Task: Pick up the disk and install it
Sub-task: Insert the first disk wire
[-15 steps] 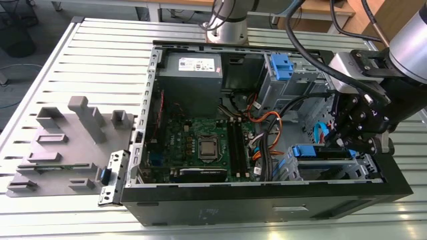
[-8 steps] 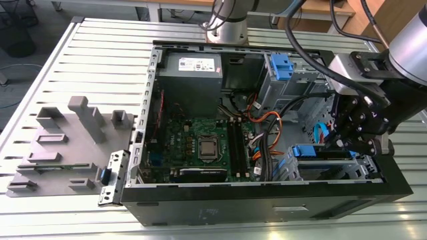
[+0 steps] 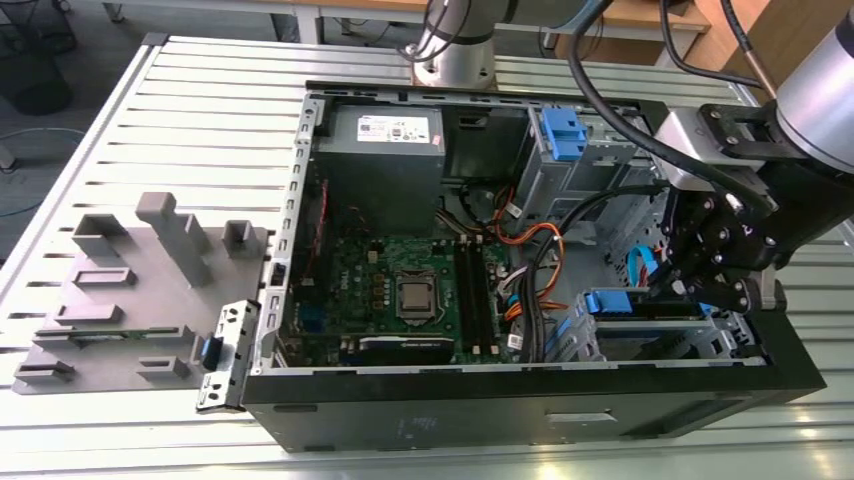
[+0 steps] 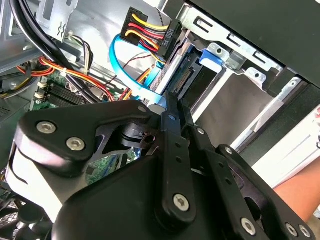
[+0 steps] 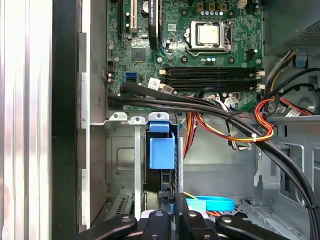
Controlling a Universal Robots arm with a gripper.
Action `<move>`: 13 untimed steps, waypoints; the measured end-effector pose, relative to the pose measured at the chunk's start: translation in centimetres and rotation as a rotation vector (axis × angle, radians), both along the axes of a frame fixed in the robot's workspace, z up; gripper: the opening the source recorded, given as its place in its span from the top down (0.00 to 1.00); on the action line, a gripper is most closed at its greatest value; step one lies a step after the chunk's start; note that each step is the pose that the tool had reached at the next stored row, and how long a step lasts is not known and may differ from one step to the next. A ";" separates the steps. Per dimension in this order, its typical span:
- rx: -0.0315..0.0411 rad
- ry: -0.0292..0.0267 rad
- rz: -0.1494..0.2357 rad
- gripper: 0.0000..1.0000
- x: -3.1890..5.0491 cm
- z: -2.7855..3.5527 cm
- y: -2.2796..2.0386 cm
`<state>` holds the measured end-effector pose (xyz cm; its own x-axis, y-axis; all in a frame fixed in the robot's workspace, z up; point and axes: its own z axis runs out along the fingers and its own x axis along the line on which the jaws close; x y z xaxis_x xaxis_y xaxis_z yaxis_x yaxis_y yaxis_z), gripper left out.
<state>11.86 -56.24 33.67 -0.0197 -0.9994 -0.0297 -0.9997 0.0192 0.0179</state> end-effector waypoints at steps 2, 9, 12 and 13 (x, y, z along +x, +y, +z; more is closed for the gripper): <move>0.0001 0.0000 0.000 0.84 0.00 -0.02 0.00; -0.0003 0.0000 -0.001 0.84 0.00 -0.18 0.00; 0.0004 0.0000 -0.001 0.84 0.00 -0.37 0.00; 0.0000 0.0000 -0.001 0.84 0.00 -0.41 0.00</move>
